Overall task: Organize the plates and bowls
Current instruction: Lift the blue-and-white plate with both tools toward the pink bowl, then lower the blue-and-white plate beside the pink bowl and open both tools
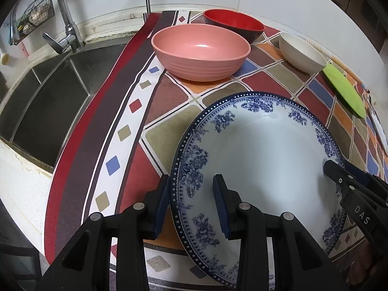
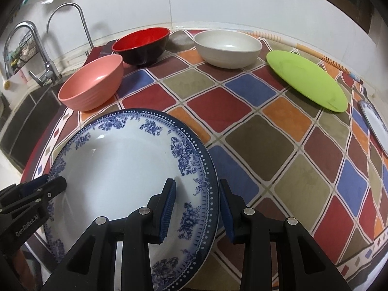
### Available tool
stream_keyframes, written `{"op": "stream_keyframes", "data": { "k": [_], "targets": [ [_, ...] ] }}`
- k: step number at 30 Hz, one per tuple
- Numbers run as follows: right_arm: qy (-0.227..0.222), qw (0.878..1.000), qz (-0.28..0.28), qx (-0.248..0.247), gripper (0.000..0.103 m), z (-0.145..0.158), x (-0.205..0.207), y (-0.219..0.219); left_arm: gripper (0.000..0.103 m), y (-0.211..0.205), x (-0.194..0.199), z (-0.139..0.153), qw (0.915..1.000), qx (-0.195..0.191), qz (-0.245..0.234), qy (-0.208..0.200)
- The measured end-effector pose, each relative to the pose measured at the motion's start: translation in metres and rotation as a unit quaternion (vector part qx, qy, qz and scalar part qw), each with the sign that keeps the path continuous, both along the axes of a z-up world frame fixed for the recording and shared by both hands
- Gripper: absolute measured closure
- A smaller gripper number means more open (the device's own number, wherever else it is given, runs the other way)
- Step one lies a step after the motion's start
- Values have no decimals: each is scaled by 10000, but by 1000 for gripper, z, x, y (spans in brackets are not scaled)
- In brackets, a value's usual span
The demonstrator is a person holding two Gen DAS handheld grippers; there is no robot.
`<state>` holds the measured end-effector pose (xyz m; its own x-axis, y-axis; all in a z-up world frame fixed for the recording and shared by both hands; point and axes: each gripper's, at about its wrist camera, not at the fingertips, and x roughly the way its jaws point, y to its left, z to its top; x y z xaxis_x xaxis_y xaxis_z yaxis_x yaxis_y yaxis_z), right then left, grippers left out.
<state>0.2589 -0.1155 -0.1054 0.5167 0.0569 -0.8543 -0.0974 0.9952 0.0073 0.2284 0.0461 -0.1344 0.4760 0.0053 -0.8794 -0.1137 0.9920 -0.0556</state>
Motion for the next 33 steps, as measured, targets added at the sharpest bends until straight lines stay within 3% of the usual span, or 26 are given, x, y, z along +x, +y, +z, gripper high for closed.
{"op": "stream_keyframes", "data": {
  "k": [7, 11, 13, 17, 21, 28, 33],
  "targets": [
    [138, 9998, -103, 108, 66, -6, -2, -1, 62, 0, 0, 2, 9999, 25, -111, -48],
    [154, 9997, -174, 124, 64, -7, -3, -2, 50, 0, -3, 12, 9993, 208, -132, -286],
    [103, 9996, -239, 92, 53, -4, -5, -2, 44, 0, -5, 20, 9984, 310, -171, -446],
    [-83, 9992, -389, 8, 51, 6, -10, -5, 32, -4, -10, 37, 9953, 433, -343, -790],
    [-298, 9981, -540, 7, 42, 19, -18, -10, 20, -10, -11, 56, 9915, 463, -550, -1087],
    [-751, 9932, -892, -60, 27, 47, -35, -23, 11, -31, -9, 83, 9833, 283, -1029, -1475],
    [-977, 9884, -1166, -36, 23, 63, -40, -39, 8, -51, -5, 96, 9782, 207, -1245, -1652]
  ]
}}
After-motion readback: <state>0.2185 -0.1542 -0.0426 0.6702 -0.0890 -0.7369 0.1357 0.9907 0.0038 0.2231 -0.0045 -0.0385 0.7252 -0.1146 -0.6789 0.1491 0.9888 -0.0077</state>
